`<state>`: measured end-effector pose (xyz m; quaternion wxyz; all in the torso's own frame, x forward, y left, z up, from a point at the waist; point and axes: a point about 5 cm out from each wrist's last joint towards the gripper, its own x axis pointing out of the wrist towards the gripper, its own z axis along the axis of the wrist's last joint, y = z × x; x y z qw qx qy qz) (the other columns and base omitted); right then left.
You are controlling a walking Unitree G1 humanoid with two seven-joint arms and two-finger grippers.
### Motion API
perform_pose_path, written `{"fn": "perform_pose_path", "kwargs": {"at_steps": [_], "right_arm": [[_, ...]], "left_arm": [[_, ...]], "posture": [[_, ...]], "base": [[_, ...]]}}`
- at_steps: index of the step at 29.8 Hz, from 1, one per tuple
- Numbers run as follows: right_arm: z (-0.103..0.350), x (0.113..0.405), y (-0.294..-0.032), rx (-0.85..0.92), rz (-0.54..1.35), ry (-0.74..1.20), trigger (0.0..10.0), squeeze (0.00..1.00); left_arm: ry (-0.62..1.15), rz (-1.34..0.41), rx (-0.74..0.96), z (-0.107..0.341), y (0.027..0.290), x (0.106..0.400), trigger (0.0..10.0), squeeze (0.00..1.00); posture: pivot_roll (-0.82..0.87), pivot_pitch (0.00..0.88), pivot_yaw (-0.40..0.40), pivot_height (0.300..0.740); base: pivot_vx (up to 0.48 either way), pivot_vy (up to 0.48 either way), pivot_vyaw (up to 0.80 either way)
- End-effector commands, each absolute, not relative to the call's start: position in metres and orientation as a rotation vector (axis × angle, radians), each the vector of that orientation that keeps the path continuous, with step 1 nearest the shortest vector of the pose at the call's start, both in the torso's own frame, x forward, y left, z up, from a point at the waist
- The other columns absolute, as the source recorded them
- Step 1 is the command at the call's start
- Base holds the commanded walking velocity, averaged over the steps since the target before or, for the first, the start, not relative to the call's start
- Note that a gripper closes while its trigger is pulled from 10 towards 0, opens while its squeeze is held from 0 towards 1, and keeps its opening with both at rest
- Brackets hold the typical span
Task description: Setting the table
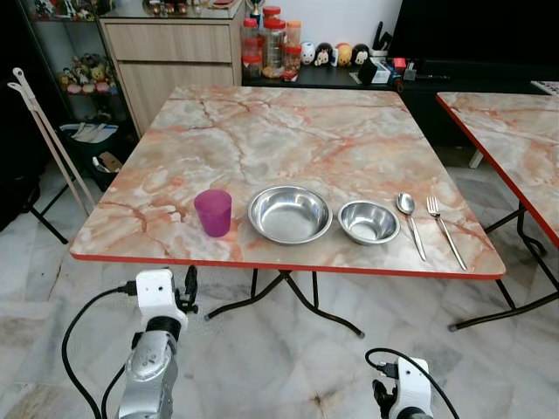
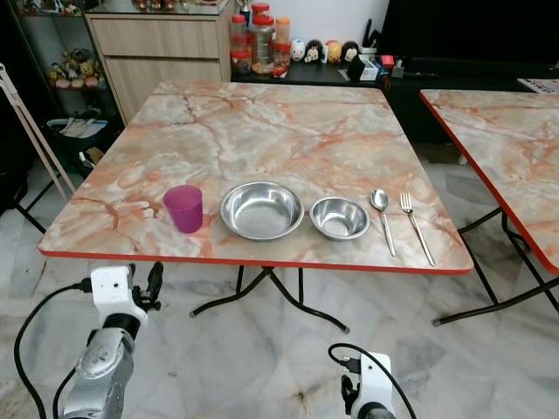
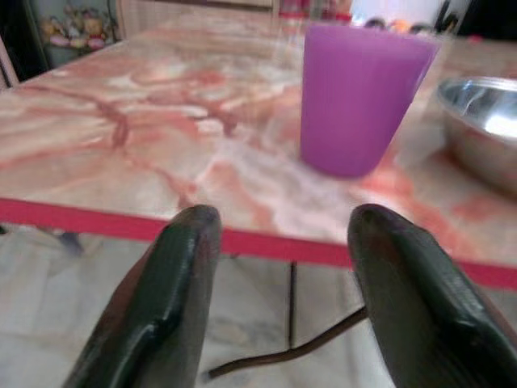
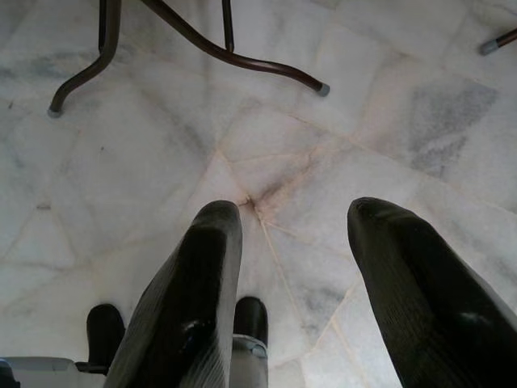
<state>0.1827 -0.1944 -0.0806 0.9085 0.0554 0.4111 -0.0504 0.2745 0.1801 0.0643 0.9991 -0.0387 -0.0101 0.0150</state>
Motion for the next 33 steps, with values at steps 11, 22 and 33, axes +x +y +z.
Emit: {"fn": "perform_pose_path", "kwargs": {"at_steps": [11,22,33], "right_arm": [[-0.079,0.186,-0.194,0.119,-0.108,0.837,10.0,0.00],[-0.078,0.187,-0.195,0.123,-0.116,0.825,10.0,0.00],[-0.077,0.188,-0.197,0.102,-0.110,0.824,10.0,0.00]], "left_arm": [[0.028,-0.163,-0.209,0.077,0.145,0.291,10.0,0.00],[0.014,-0.012,-0.170,0.080,0.160,0.309,10.0,0.00],[0.003,0.008,-0.168,0.080,0.162,0.313,10.0,0.00]], "posture": [[0.04,0.000,-0.044,0.728],[0.02,0.000,-0.042,0.728],[0.03,0.000,-0.051,0.728]], "base": [[0.000,0.000,0.00],[0.000,-0.107,0.00],[0.000,-0.405,0.00]]}}
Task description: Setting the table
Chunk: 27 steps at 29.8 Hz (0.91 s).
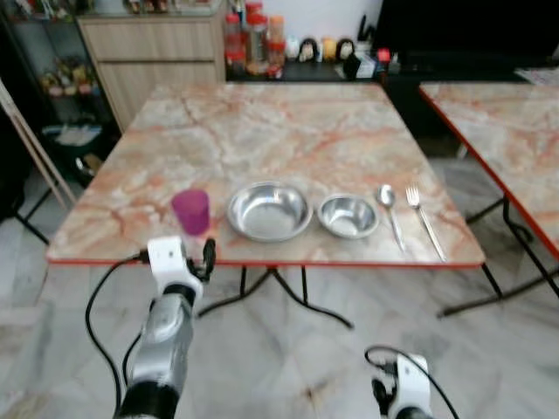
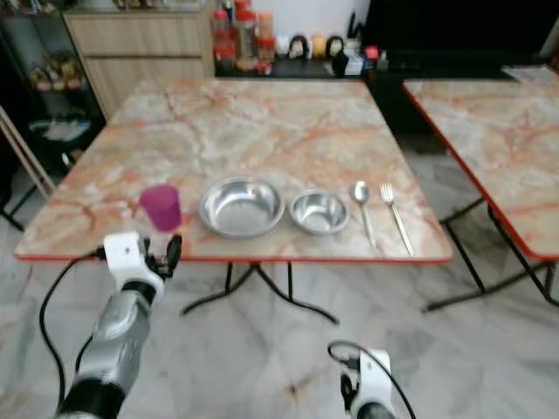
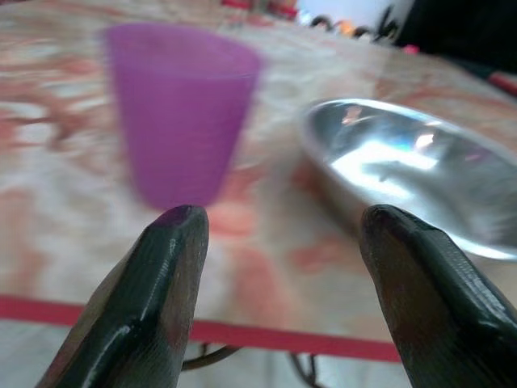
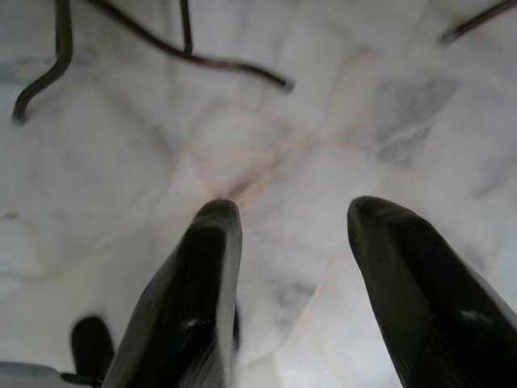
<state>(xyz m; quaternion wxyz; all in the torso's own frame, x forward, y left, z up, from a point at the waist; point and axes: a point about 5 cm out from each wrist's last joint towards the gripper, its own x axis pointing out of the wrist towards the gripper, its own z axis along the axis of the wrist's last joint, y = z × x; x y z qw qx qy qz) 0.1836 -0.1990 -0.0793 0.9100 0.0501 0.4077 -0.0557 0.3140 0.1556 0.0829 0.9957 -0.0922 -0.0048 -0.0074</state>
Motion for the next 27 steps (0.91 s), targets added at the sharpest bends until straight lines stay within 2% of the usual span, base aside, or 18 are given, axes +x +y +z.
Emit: {"fn": "perform_pose_path", "kwargs": {"at_steps": [1,6,18,23,27], "right_arm": [[-0.077,0.189,-0.197,0.104,-0.110,0.823,10.0,0.00],[-0.077,0.189,-0.197,0.109,-0.109,0.821,10.0,0.00],[-0.078,0.187,-0.200,0.123,-0.122,0.825,10.0,0.00],[-0.077,0.187,-0.200,0.117,-0.119,0.821,10.0,0.00],[-0.076,0.188,-0.199,0.088,-0.099,0.818,10.0,0.00]], "left_arm": [[0.002,0.009,-0.169,0.080,0.162,0.313,10.0,0.00],[0.000,0.014,-0.169,0.079,0.163,0.311,10.0,0.00],[-0.009,0.045,-0.287,0.087,0.167,0.320,10.0,0.00],[-0.002,0.052,-0.282,0.088,0.168,0.324,10.0,0.00],[-0.004,0.053,-0.279,0.090,0.169,0.325,10.0,0.00]], "posture": [[0.03,0.000,-0.052,0.728],[0.03,0.000,-0.055,0.728],[0.02,0.000,-0.054,0.728],[0.02,0.000,-0.053,0.728],[0.01,0.000,-0.051,0.728]], "base": [[0.000,-0.409,0.00],[0.000,-0.406,0.00],[0.000,0.000,0.00],[0.000,0.000,0.00],[0.267,0.000,0.10]]}}
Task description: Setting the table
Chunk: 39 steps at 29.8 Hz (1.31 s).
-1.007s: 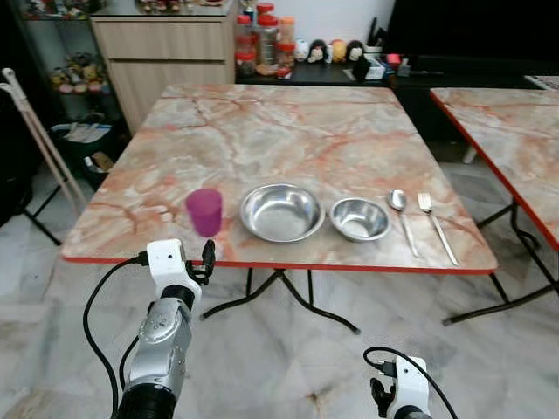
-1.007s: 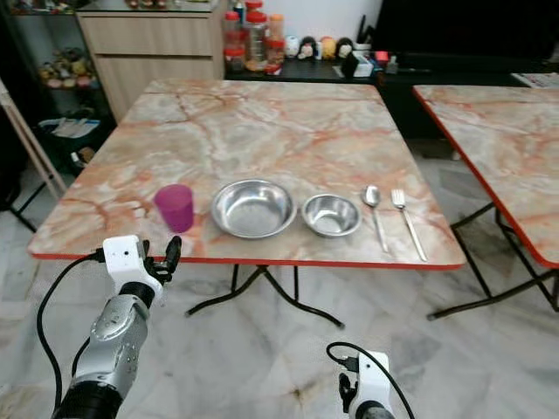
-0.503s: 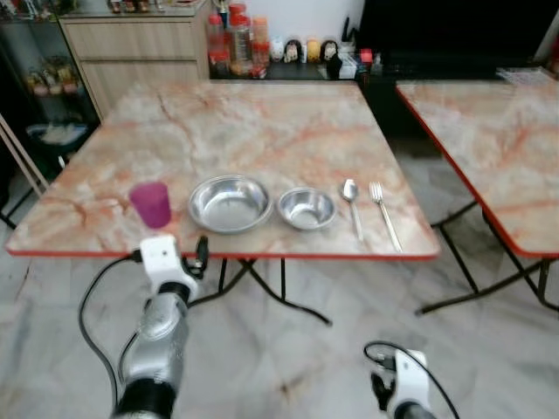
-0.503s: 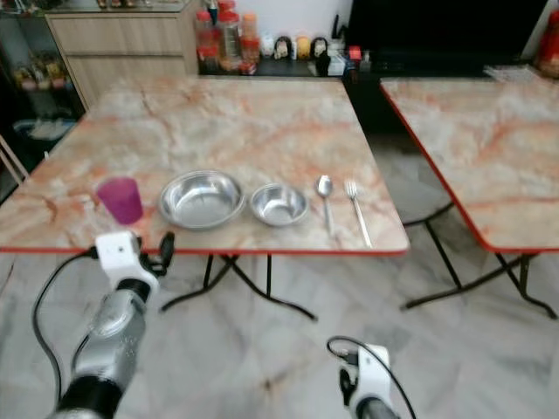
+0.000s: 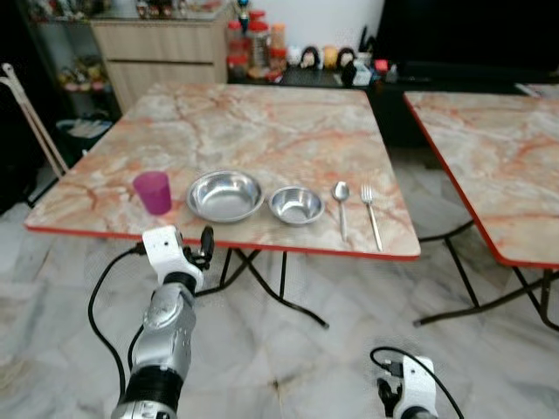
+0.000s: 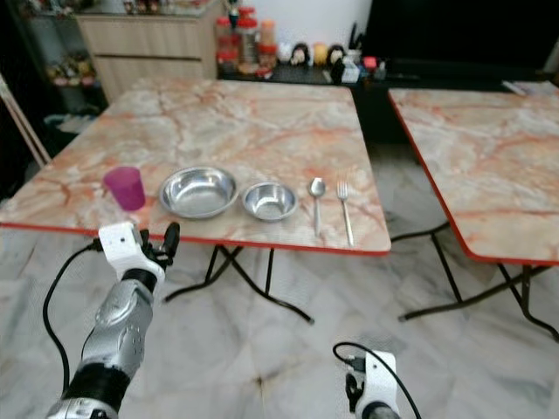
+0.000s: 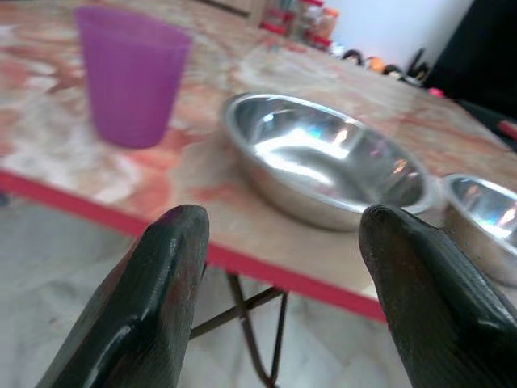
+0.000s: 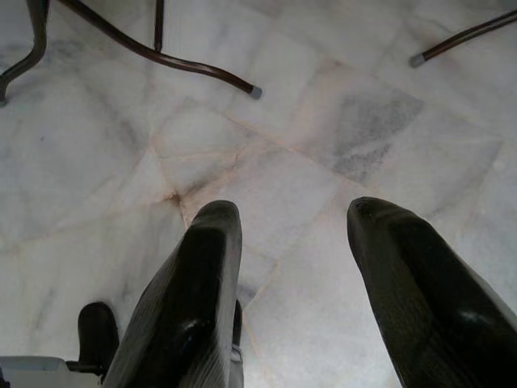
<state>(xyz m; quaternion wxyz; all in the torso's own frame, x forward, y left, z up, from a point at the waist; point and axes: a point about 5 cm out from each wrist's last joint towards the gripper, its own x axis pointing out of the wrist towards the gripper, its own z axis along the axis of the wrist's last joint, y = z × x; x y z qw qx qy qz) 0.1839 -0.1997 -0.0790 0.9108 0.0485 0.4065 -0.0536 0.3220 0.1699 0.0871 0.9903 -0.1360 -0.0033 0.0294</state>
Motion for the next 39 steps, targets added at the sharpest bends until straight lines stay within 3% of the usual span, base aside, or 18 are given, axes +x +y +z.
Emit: {"fn": "perform_pose_path", "kwargs": {"at_steps": [1,4,29,39], "right_arm": [[-0.076,0.188,-0.199,0.088,-0.099,0.818,10.0,0.00],[-0.076,0.188,-0.199,0.089,-0.109,0.814,10.0,0.00],[-0.078,0.187,-0.198,0.128,-0.119,0.824,10.0,0.00],[-0.079,0.183,-0.197,0.131,-0.117,0.832,10.0,0.00]], "left_arm": [[-0.004,0.053,-0.279,0.090,0.169,0.325,10.0,0.00],[-0.003,0.052,-0.275,0.090,0.169,0.326,10.0,0.00],[-0.018,0.058,-0.263,0.093,0.177,0.328,10.0,0.00],[-0.056,0.082,-0.247,0.104,0.188,0.321,10.0,0.00]], "posture": [[0.01,0.000,-0.051,0.728],[0.01,0.000,-0.051,0.728],[0.01,0.000,-0.047,0.728],[0.02,0.000,-0.046,0.728]], "base": [[0.277,0.000,0.41],[0.284,0.000,0.80],[0.295,0.000,0.00],[0.000,0.000,0.00]]}}
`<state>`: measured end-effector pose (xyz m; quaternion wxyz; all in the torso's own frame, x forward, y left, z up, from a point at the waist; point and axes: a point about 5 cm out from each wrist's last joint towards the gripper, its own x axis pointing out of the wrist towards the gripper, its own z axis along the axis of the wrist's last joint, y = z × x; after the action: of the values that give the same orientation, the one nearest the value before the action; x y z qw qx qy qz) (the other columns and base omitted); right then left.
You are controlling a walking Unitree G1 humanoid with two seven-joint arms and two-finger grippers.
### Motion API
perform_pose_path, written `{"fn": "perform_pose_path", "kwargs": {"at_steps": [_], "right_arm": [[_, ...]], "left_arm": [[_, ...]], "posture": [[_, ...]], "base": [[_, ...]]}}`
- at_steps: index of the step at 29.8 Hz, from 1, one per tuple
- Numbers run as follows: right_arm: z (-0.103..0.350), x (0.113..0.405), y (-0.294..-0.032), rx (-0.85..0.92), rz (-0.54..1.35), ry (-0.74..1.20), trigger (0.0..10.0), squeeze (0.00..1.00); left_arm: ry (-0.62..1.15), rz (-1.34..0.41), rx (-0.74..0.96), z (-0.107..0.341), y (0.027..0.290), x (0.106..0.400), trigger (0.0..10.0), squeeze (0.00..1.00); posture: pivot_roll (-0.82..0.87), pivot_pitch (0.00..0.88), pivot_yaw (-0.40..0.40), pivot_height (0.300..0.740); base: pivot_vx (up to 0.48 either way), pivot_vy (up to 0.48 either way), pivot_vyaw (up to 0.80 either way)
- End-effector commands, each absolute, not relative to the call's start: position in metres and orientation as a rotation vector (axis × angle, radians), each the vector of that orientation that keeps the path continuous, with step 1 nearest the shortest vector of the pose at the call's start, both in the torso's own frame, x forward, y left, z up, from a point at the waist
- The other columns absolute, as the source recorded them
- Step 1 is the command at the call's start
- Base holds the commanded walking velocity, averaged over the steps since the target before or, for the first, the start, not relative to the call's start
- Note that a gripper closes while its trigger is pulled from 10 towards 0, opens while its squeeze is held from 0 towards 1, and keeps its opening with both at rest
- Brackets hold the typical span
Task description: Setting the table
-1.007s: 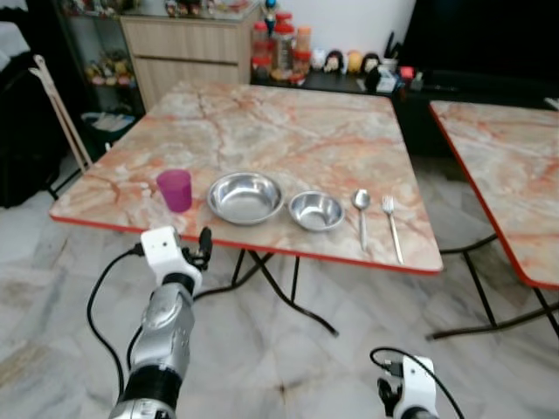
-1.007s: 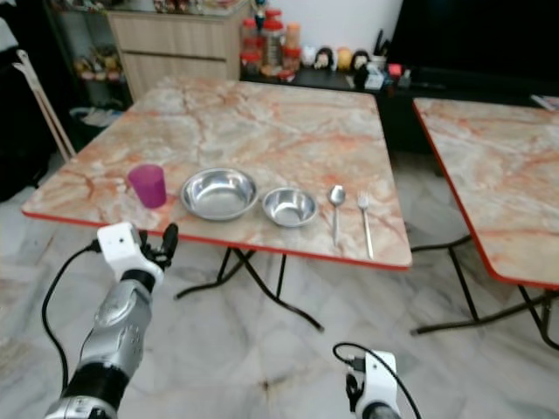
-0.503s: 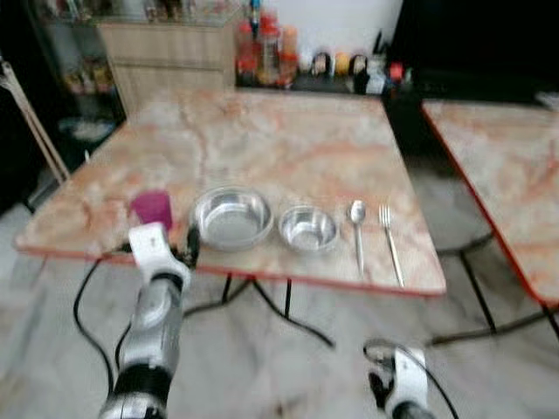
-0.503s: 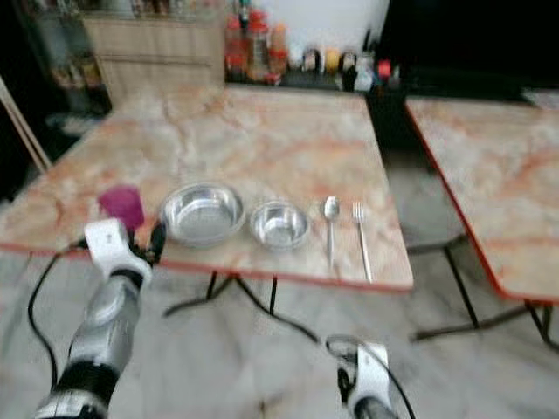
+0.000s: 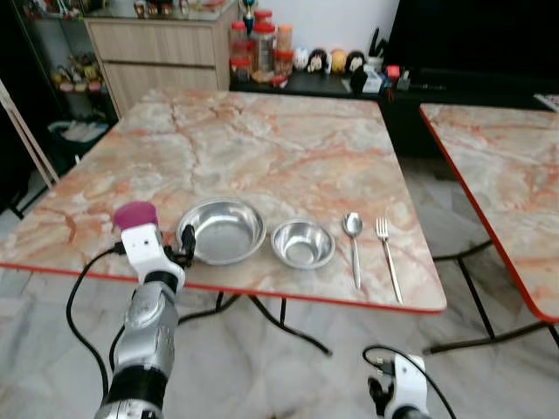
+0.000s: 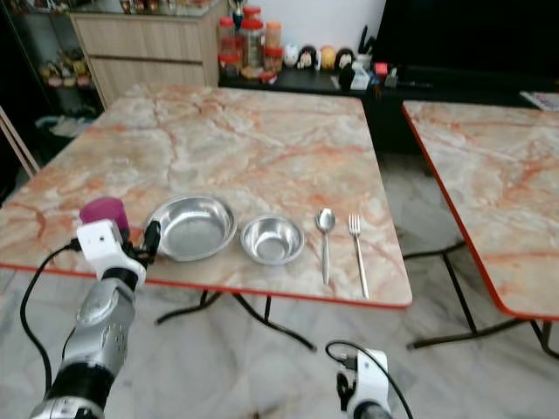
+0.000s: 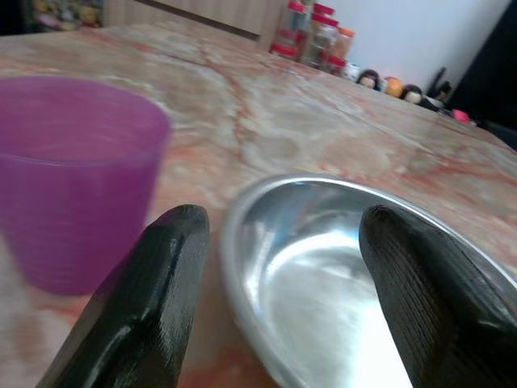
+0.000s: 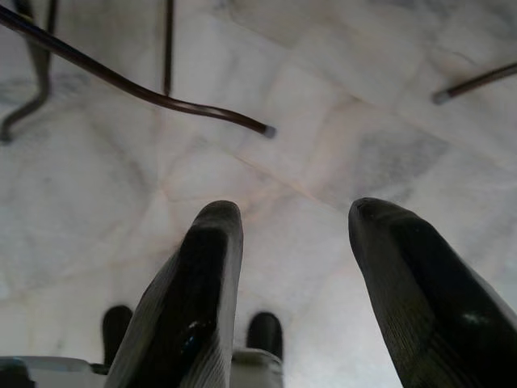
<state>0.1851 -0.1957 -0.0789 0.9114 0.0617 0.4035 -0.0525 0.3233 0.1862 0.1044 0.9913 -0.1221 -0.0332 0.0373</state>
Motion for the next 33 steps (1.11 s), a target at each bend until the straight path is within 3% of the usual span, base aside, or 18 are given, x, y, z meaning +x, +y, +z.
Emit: {"fn": "perform_pose_path", "kwargs": {"at_steps": [1,11,15,19,33], "right_arm": [[-0.079,0.183,-0.197,0.131,-0.117,0.833,10.0,0.00],[-0.079,0.184,-0.196,0.130,-0.112,0.831,10.0,0.00],[-0.079,0.184,-0.195,0.126,-0.110,0.833,10.0,0.00],[-0.080,0.182,-0.195,0.127,-0.112,0.836,10.0,0.00],[-0.082,0.179,-0.195,0.130,-0.114,0.843,10.0,0.00]], "left_arm": [[-0.056,0.082,-0.248,0.105,0.188,0.322,10.0,0.00],[0.047,0.094,-0.145,0.117,0.192,0.336,10.0,0.00],[0.187,0.107,-0.229,0.116,0.193,0.345,10.0,0.00],[0.182,0.051,-0.300,0.126,0.187,0.353,10.0,0.00],[0.305,0.131,-0.275,0.120,0.186,0.360,10.0,0.00]], "posture": [[0.02,0.000,-0.048,0.728],[0.01,0.000,-0.044,0.728],[0.01,0.000,-0.033,0.728],[0.00,0.000,-0.029,0.728],[-0.01,0.000,-0.020,0.728]], "base": [[0.000,0.000,0.00],[0.000,0.000,0.00],[0.000,0.000,0.00],[0.000,0.000,0.00],[0.000,0.000,0.00]]}}
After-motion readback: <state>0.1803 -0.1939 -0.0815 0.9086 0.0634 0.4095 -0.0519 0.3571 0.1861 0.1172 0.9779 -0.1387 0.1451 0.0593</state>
